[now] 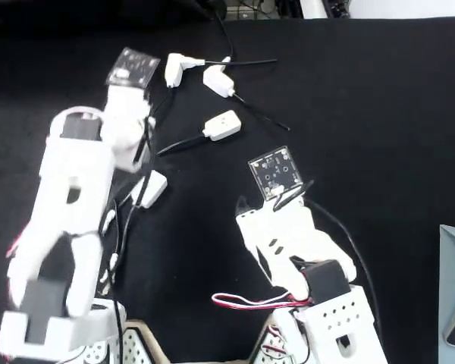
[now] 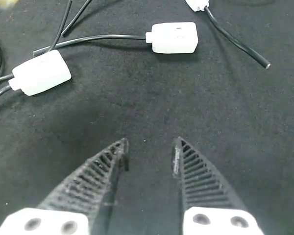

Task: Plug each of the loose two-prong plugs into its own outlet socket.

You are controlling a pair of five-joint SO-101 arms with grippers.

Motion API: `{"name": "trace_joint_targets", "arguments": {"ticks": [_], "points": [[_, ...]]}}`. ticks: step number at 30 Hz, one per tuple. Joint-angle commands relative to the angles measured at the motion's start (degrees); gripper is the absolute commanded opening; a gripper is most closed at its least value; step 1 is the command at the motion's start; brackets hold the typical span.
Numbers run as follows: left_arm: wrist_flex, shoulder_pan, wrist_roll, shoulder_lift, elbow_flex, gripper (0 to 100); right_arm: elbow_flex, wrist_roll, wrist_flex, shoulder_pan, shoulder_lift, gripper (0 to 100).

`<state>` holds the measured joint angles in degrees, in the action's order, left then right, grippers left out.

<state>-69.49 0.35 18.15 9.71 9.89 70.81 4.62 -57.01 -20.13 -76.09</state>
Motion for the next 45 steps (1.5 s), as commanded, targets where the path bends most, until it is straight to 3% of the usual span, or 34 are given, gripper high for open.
{"name": "trace_joint_targets", "arguments": {"ticks": [1, 15, 17, 22, 31, 34, 45], "points": [[-0.26, -0.57, 5.98, -10.81, -17.63, 3, 0.04, 0.44, 1.41, 0.53, -0.66, 14.1], [-0.18, -0.57, 21.80, -52.66, -66.77, 3, 2.77, 0.53, 4.92, 0.26, -0.66, 14.1], [-0.62, -0.66, 22.95, -56.97, -71.60, 7, 2.77, 0.53, 4.84, 0.26, -0.66, 14.1], [-9.76, -0.66, 22.33, -63.47, -82.86, 33, 2.77, 0.53, 4.75, 0.26, -0.66, 14.3], [-26.46, -2.33, 21.10, -65.05, -104.04, 32, 2.77, 0.53, 4.66, 0.26, -0.66, 14.4], [-31.47, -3.21, 21.10, -64.70, -105.01, 32, 2.77, 0.53, 4.57, 0.26, -0.66, 14.4], [-31.56, -8.75, 13.36, -58.64, -99.30, 28, 2.86, 0.53, 4.57, 0.26, -0.66, 14.4]]}}
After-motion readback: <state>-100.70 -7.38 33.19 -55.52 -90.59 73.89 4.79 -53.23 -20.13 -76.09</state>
